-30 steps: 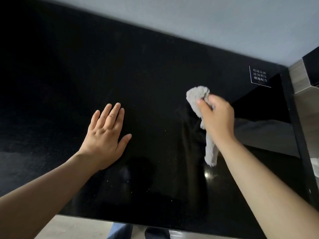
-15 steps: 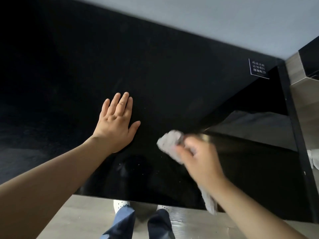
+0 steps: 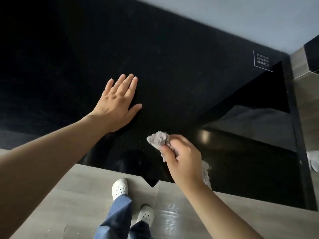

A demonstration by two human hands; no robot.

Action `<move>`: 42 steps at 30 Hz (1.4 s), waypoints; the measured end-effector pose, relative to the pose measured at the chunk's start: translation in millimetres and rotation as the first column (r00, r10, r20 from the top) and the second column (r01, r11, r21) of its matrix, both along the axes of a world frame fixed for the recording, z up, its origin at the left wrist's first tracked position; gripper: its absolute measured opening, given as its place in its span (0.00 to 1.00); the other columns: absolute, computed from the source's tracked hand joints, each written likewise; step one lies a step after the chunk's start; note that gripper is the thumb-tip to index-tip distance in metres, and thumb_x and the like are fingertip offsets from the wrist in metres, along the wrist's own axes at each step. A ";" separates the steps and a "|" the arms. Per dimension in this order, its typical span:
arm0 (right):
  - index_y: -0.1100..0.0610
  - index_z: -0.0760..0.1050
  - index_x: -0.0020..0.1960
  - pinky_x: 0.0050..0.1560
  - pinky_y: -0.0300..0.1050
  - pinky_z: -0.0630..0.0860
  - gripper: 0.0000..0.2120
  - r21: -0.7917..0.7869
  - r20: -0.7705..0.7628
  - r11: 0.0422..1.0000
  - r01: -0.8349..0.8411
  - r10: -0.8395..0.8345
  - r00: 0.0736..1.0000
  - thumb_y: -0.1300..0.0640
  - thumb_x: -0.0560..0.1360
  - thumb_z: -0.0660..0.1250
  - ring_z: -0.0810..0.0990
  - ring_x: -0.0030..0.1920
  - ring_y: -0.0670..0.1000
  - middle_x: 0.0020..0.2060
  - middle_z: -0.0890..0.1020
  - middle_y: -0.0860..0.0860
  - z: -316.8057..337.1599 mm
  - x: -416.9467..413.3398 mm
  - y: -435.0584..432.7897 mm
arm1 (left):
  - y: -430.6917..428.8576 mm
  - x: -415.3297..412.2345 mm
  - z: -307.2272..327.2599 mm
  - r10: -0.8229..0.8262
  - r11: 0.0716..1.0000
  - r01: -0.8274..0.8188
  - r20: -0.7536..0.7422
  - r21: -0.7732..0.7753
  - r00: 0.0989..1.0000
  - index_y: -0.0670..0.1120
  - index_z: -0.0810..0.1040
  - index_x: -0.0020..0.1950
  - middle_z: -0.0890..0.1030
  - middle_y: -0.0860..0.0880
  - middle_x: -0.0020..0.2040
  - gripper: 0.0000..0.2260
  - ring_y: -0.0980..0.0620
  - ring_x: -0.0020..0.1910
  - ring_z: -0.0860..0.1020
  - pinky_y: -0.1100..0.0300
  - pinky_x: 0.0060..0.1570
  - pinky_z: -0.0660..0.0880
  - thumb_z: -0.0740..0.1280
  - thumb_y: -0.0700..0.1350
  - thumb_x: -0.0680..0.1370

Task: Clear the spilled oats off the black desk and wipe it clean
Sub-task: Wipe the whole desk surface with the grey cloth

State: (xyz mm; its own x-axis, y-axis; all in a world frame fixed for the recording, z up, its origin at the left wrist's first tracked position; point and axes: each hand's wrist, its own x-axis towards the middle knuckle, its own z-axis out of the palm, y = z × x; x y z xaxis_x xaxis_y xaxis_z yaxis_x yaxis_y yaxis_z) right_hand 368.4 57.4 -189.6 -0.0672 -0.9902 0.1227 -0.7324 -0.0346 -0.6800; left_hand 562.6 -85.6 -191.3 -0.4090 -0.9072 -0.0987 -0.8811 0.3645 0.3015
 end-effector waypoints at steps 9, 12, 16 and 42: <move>0.51 0.59 0.29 0.34 0.43 0.63 0.22 -0.025 -0.028 0.944 0.330 -0.330 0.943 0.53 0.76 0.65 0.67 0.32 0.46 0.29 0.69 0.46 32.5 -53.5 -70.0 | 118.2 36.6 16.6 0.116 0.993 -0.118 -0.052 -0.031 0.992 0.42 0.60 0.77 0.59 0.47 0.77 0.32 0.50 0.77 0.53 0.53 0.76 0.49 0.48 0.61 0.79; 0.53 0.72 0.36 0.37 0.43 0.61 0.13 -0.024 -0.215 0.938 0.345 -0.342 0.915 0.49 0.77 0.63 0.70 0.40 0.48 0.42 0.75 0.48 6.7 -34.5 -53.6 | 144.8 37.0 7.3 0.200 0.980 -0.201 -0.037 -0.009 0.979 0.41 0.55 0.78 0.53 0.46 0.79 0.31 0.50 0.78 0.47 0.53 0.76 0.47 0.50 0.60 0.81; 0.52 0.76 0.37 0.32 0.38 0.63 0.12 -0.048 -0.144 0.991 0.126 -0.132 0.981 0.47 0.75 0.63 0.72 0.38 0.44 0.44 0.78 0.43 -2.3 -1.1 27.7 | 163.1 42.8 -9.6 0.216 0.976 -0.216 0.037 -0.014 0.976 0.41 0.48 0.79 0.43 0.48 0.79 0.34 0.53 0.77 0.38 0.58 0.75 0.37 0.45 0.62 0.80; 0.46 0.66 0.29 0.29 0.37 0.67 0.19 0.031 0.158 0.999 0.034 -0.038 0.987 0.58 0.74 0.70 0.74 0.33 0.44 0.31 0.75 0.41 39.4 0.7 94.8 | 179.2 41.3 -6.6 0.192 0.980 -0.189 0.061 -0.063 0.979 0.44 0.45 0.79 0.40 0.48 0.78 0.31 0.52 0.76 0.35 0.58 0.73 0.32 0.42 0.59 0.81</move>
State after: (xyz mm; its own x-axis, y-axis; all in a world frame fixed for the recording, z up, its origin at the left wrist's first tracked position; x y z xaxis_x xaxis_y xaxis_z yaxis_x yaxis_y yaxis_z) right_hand 369.0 152.2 -150.2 -0.1190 -0.9897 0.0797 -0.6157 0.0106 -0.7879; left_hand 603.9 93.6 -197.9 -0.2225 -0.9727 -0.0658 -0.9533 0.2029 0.2239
